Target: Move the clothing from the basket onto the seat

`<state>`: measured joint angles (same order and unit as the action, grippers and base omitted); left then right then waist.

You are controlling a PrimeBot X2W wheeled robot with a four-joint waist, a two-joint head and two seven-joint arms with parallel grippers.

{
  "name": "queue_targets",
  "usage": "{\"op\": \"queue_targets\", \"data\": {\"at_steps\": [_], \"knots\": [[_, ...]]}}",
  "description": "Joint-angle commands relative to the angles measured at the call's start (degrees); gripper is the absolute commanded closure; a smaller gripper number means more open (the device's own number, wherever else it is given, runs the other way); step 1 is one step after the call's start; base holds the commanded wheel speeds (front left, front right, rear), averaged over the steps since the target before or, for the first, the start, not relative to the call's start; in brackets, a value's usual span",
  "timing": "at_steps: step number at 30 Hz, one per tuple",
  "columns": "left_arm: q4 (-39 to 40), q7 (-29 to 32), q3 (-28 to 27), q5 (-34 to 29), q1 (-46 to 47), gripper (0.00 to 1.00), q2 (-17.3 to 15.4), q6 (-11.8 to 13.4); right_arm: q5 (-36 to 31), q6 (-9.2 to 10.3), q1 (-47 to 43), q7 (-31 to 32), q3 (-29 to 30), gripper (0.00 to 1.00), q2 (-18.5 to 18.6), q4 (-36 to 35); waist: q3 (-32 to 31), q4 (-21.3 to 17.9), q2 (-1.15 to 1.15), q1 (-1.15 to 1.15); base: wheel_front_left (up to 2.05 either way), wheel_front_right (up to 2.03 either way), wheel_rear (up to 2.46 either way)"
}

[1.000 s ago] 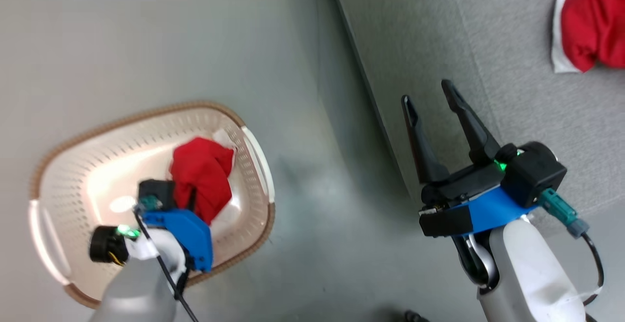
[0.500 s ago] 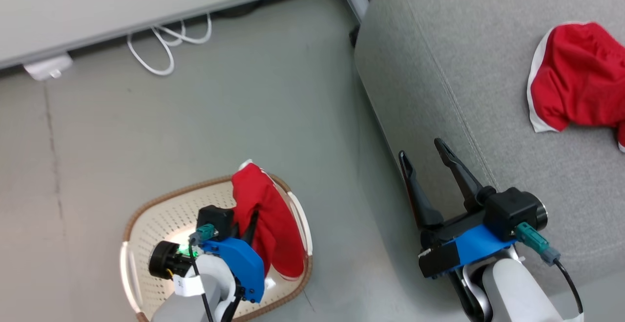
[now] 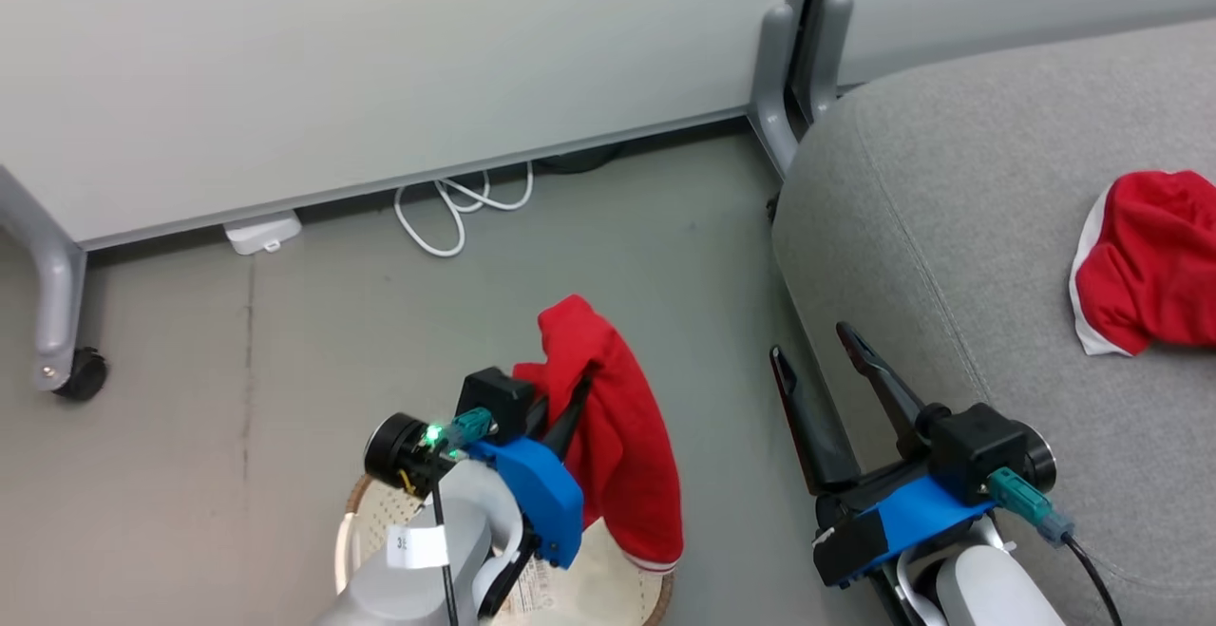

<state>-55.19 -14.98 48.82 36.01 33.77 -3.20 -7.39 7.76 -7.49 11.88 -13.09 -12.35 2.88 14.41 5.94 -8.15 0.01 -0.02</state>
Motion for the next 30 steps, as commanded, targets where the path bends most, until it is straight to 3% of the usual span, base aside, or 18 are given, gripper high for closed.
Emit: {"op": "queue_targets", "data": {"at_steps": [1, 14, 30], "knots": [[0.79, -0.28, 0.5, 0.27, 1.6, 1.0, 0.02, -0.15, 0.16, -0.01, -1.02, 0.32, -0.06, 0.0, 0.01, -0.19, -1.3, 1.11, -0.01, 0.02, 0.0, 0.0, 0.0], [5.33, -0.27, 5.21, 3.76, 9.14, 1.0, 0.25, -0.16, 0.47, -0.01, -2.45, 1.68, -0.13, 0.0, 0.01, -0.64, -4.54, 3.26, -0.01, 0.02, 0.0, 0.0, 0.0], [6.11, 0.16, 8.91, 7.94, 13.42, 1.0, 0.29, -0.15, 1.22, -0.01, -3.52, 1.71, -1.0, 0.0, 0.01, -0.18, -5.63, 2.94, -0.01, 0.02, 0.0, 0.0, 0.0]]}}
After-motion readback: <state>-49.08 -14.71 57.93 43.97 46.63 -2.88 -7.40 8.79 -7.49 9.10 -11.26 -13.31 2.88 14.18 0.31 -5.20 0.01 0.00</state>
